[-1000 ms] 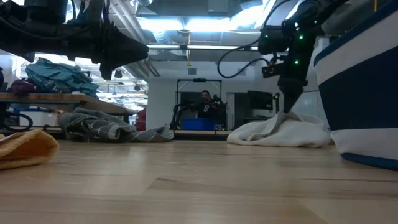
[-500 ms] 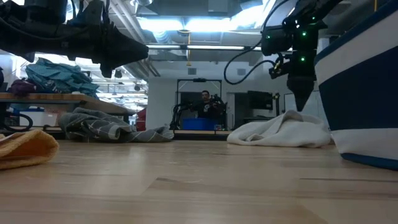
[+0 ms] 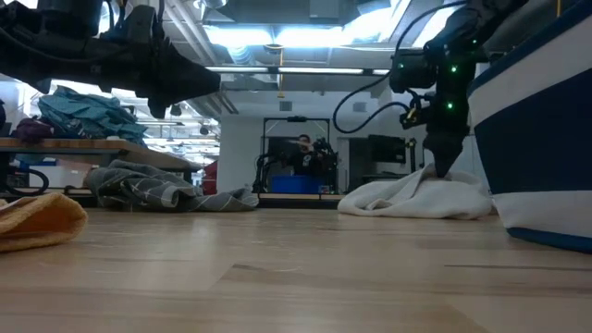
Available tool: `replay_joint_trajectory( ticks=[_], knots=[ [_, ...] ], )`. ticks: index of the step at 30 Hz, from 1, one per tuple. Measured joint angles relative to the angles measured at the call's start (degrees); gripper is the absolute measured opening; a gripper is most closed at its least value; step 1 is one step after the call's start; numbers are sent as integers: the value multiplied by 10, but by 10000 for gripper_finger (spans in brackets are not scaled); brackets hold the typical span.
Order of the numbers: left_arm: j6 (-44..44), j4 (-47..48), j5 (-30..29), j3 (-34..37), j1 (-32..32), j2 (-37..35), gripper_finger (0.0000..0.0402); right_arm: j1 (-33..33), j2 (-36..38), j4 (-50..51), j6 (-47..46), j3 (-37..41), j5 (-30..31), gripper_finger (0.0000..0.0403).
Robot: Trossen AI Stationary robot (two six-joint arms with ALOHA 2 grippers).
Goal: Fold towel
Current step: Fold the white kitchen towel
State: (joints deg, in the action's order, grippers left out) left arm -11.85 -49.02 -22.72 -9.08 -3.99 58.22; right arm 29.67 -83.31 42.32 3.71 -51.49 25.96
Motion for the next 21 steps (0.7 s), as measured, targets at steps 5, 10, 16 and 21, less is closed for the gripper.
replay_joint_trajectory(
  ticks=[5, 10, 16, 21],
  knots=[
    [-1, 1, 0, 0, 0, 0, 82, 0, -17, -50, 2, 6, 0, 139],
    [-1, 4, 0, 0, 0, 0, 82, 0, -31, -86, 12, 6, -26, 24],
    [-1, 5, 0, 0, 0, 0, 82, 0, -31, -81, 10, -7, -76, 13],
    [-2, 4, 0, 0, 0, 0, 82, -1, -31, -63, 9, -51, -112, 7]
  ],
)
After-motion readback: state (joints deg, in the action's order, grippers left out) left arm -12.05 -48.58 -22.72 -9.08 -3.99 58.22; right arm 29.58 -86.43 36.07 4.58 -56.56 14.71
